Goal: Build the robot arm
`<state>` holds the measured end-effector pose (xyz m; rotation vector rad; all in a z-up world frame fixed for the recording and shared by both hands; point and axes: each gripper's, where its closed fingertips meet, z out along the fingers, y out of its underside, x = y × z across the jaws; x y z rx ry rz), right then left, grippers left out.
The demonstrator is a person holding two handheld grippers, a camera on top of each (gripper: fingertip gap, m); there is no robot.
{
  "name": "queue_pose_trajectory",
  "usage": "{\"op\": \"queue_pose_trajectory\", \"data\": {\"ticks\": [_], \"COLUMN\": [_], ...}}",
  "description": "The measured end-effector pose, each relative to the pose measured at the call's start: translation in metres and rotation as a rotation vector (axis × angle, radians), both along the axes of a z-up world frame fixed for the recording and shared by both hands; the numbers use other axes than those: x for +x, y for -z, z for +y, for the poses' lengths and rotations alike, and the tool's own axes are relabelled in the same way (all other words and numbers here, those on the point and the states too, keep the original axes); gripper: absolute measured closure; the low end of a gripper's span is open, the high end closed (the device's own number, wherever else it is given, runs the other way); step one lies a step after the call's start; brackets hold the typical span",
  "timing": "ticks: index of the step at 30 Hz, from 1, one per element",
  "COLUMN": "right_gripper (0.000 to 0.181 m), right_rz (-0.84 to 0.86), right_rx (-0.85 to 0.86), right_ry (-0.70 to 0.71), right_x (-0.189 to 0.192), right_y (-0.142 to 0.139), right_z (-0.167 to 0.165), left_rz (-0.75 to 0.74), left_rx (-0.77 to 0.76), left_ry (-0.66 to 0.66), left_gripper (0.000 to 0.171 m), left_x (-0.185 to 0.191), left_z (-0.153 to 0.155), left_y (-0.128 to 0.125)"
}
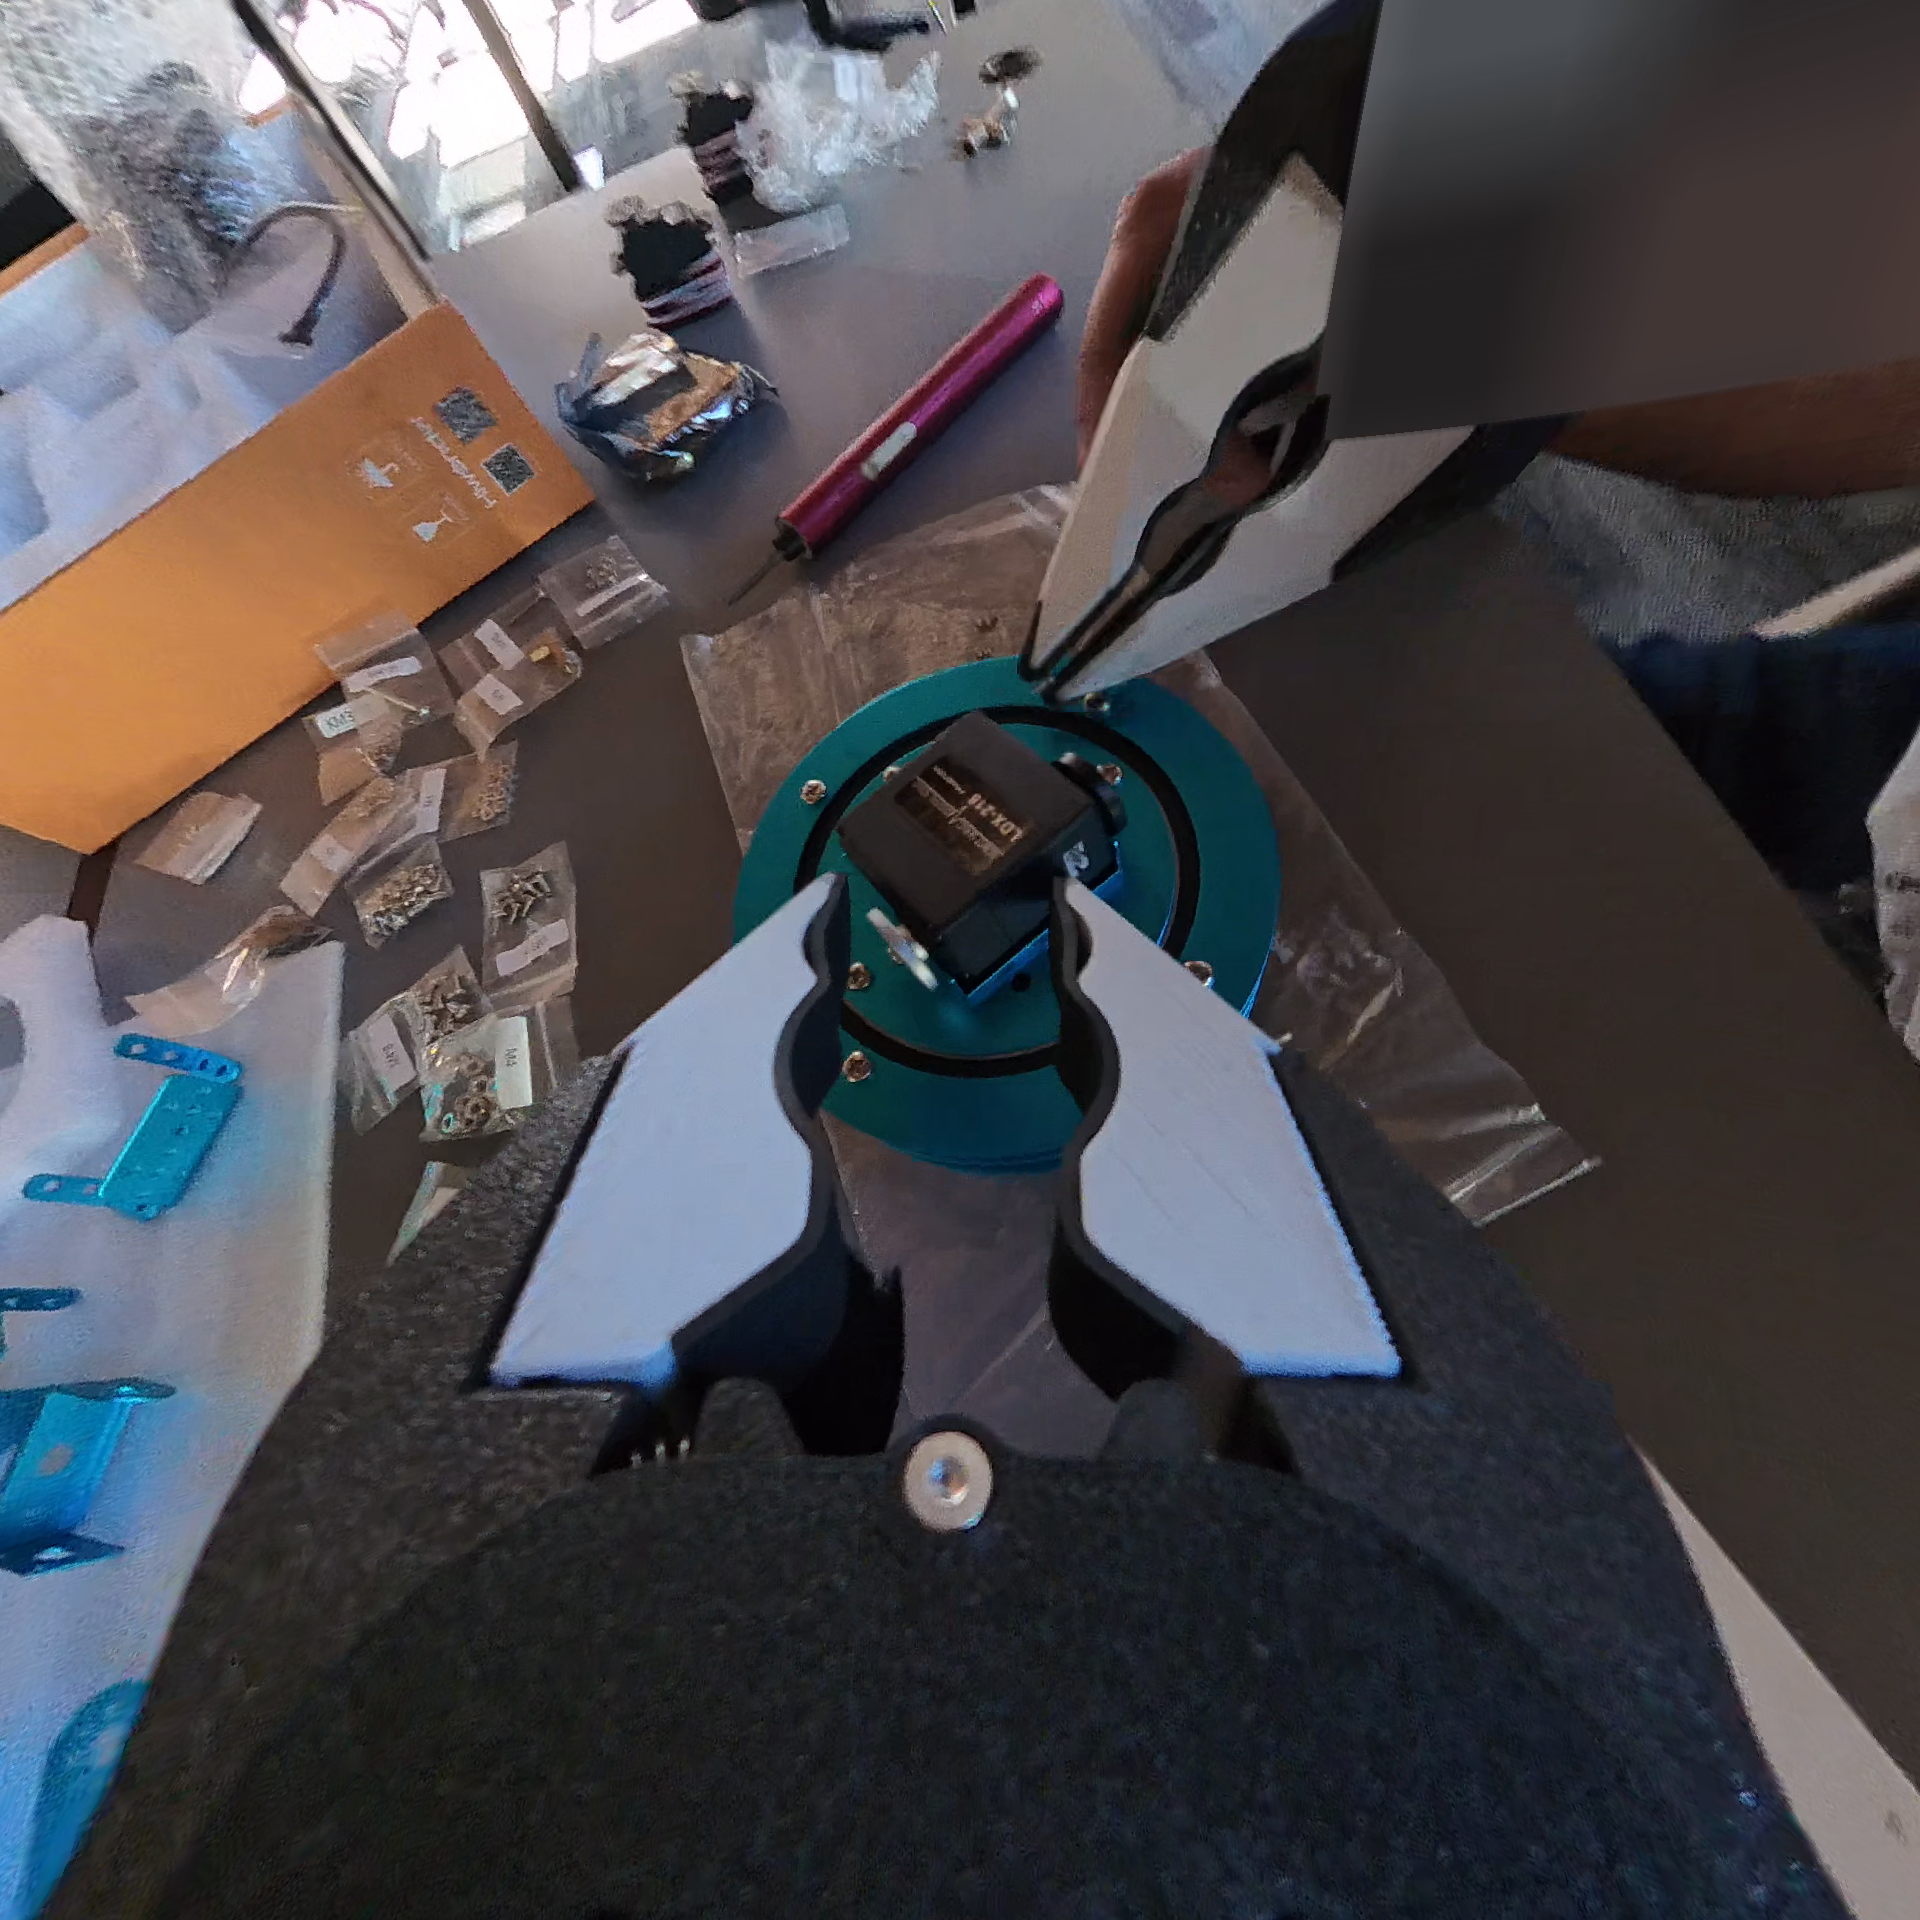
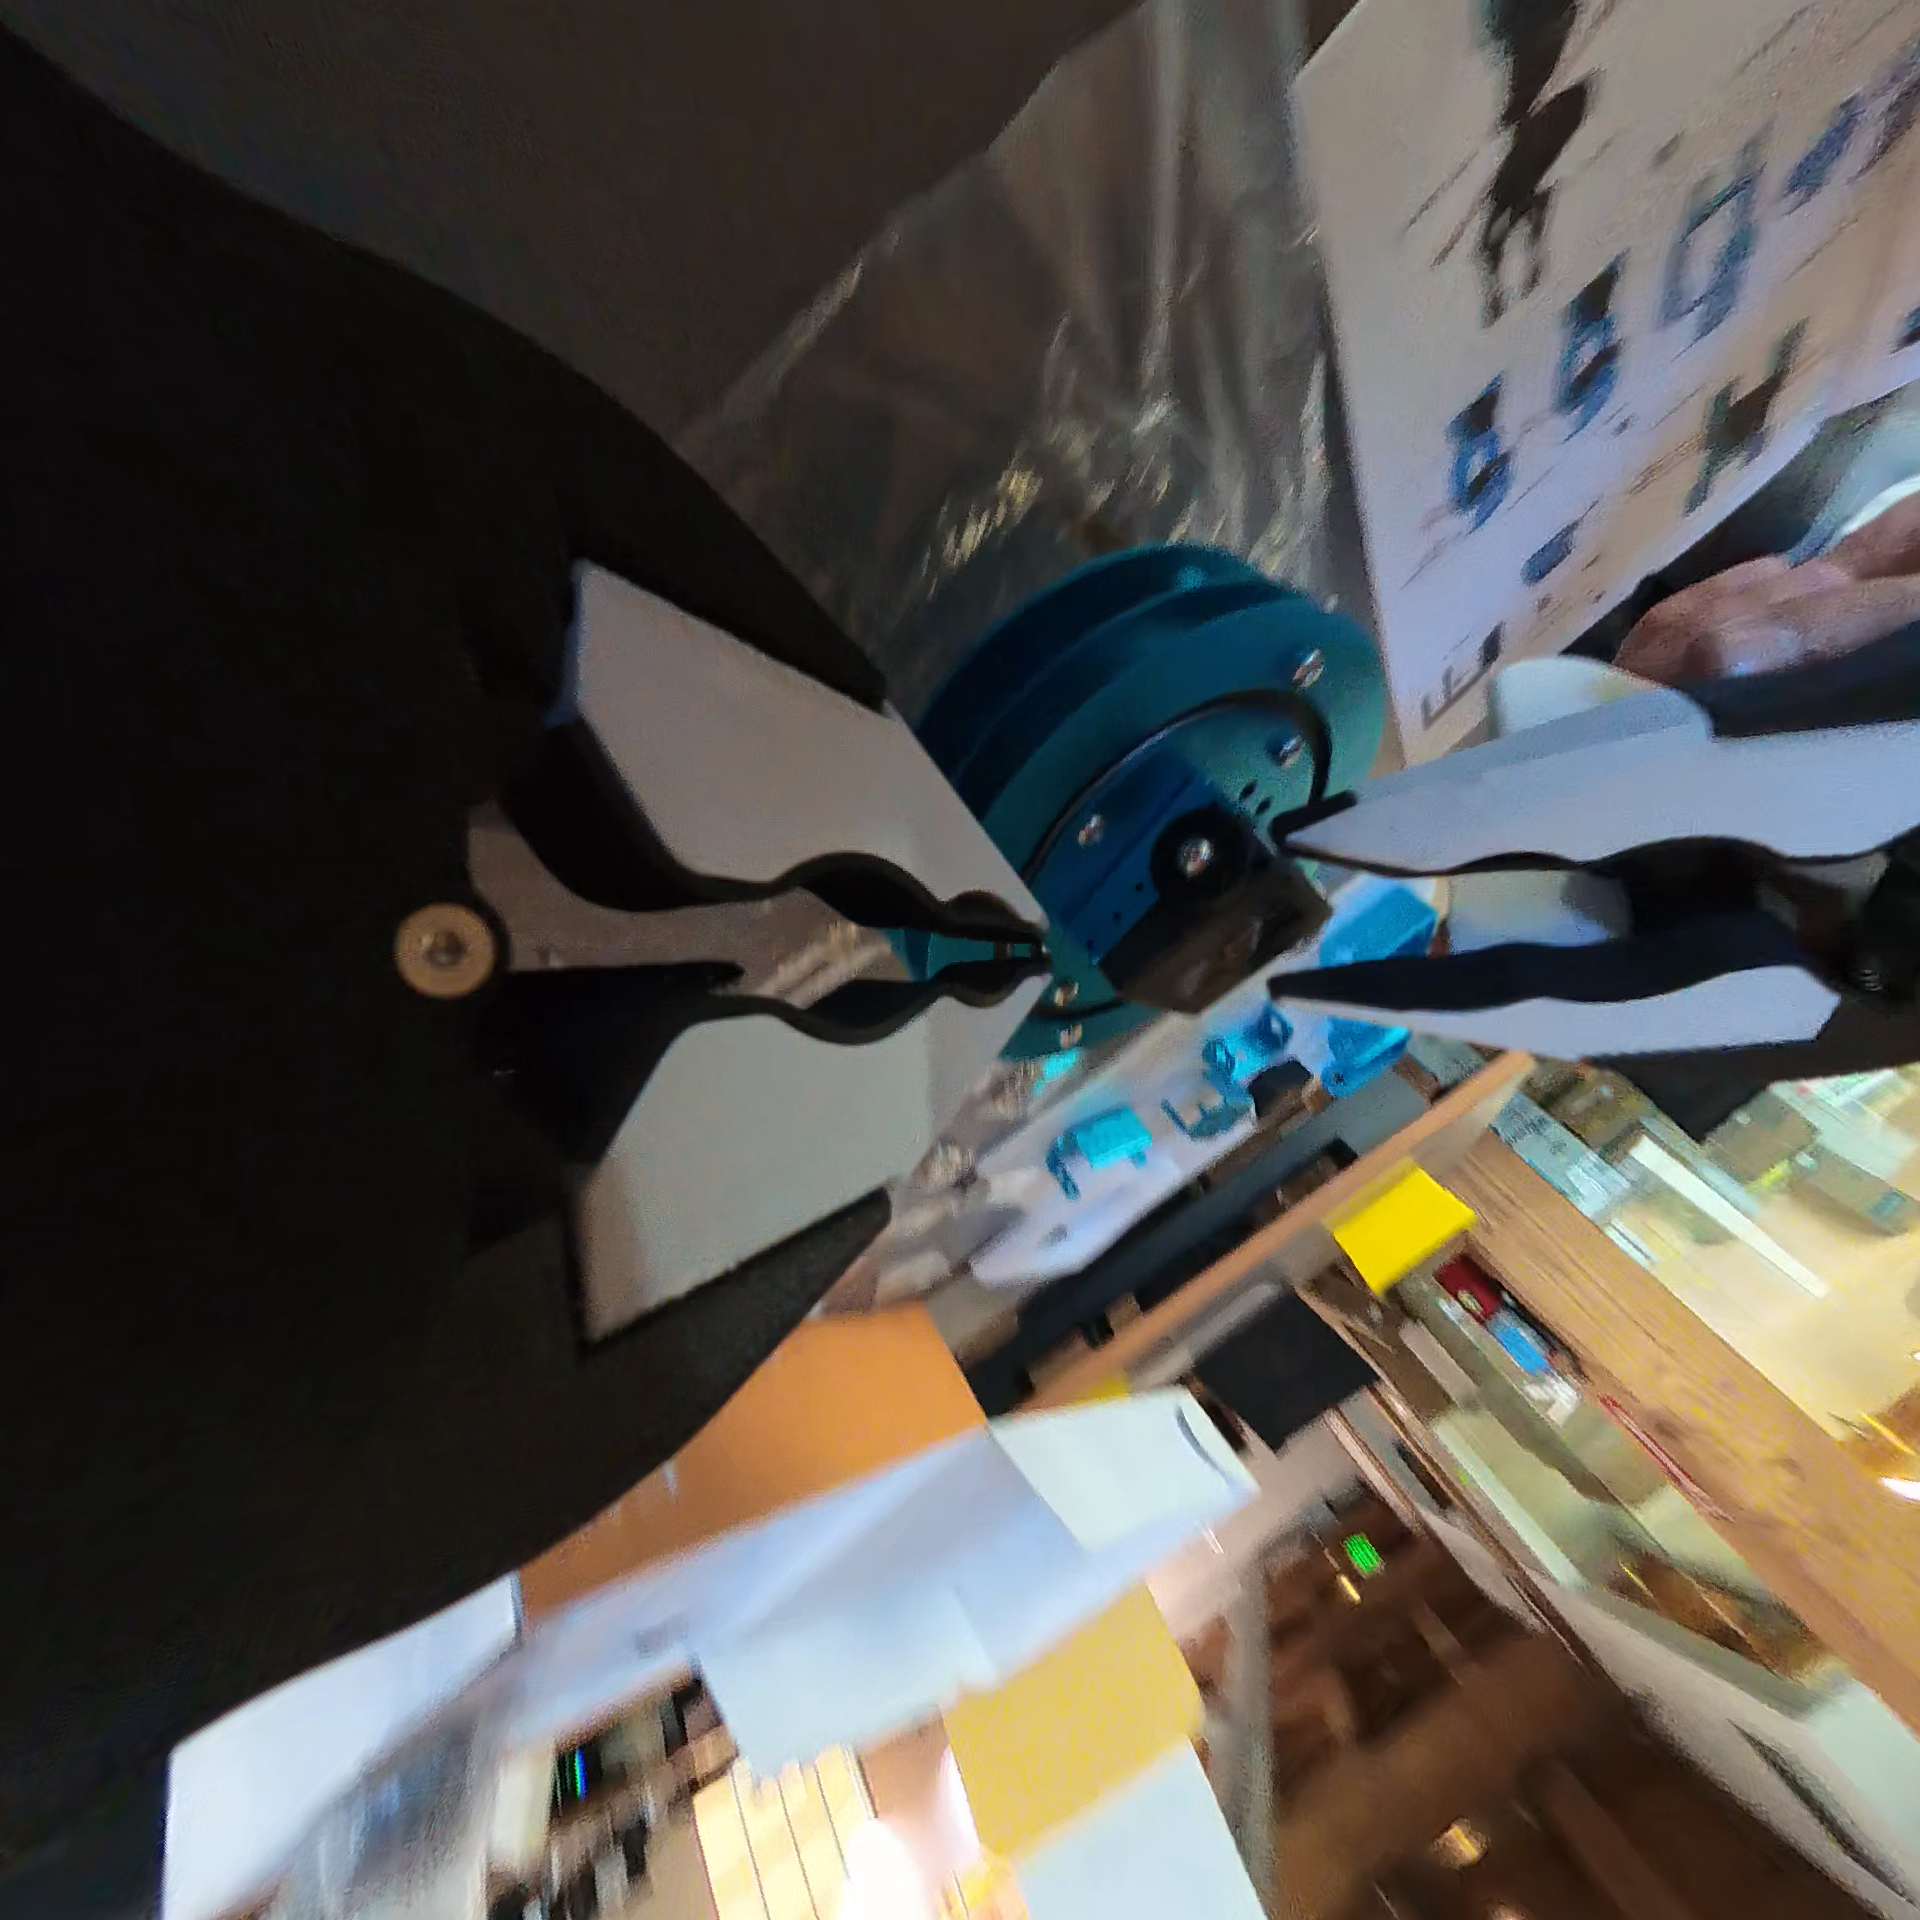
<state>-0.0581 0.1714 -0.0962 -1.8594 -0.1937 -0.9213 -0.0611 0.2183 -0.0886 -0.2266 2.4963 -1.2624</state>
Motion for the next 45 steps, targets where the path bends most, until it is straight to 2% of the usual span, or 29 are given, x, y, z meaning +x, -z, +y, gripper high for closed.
{"op": "queue_pose_trajectory", "data": {"ticks": [2, 5, 7, 10, 13, 17, 26, 31, 36, 45], "right_gripper": [0.18, 0.181, 0.18, 0.181, 0.18, 0.18, 0.181, 0.181, 0.181, 0.181], "right_rz": [-0.088, -0.061, -0.027, 0.047, 0.072, 0.16, 0.224, 0.26, 0.376, 0.429], "right_rx": [-0.034, -0.081, -0.087, 0.019, 0.025, 0.031, 0.047, 0.058, 0.078, 0.092], "right_ry": [-0.032, -0.19, -0.166, -0.185, -0.17, -0.163, -0.121, -0.103, -0.097, -0.024], "right_x": [0.009, 0.003, 0.008, -0.001, -0.001, 0.001, 0.004, 0.003, 0.003, 0.004], "right_y": [-0.005, 0.0, 0.0, -0.008, -0.002, 0.002, 0.005, 0.005, 0.005, 0.005], "right_z": [-0.002, 0.001, 0.001, 0.005, 0.007, 0.013, 0.015, 0.016, 0.016, 0.016], "left_rz": [0.004, -0.004, 0.01, 0.065, 0.178, 0.22, 0.24, 0.26, 0.252, 0.242], "left_rx": [-0.069, -0.117, -0.094, -0.076, -0.134, -0.209, -0.122, -0.163, -0.163, -0.153], "left_ry": [-0.033, -0.003, 0.09, 0.222, 0.268, 0.291, 0.286, 0.31, 0.308, 0.3], "left_gripper": [0.134, 0.133, 0.13, 0.126, 0.117, 0.114, 0.115, 0.117, 0.117, 0.117], "left_x": [0.002, -0.003, -0.009, -0.01, -0.005, -0.002, -0.001, -0.001, -0.001, 0.0], "left_z": [0.003, 0.003, -0.002, -0.007, -0.011, -0.017, -0.02, -0.019, -0.019, -0.019], "left_y": [-0.005, -0.014, -0.019, -0.029, -0.036, -0.027, 0.001, 0.0, 0.0, 0.0]}}
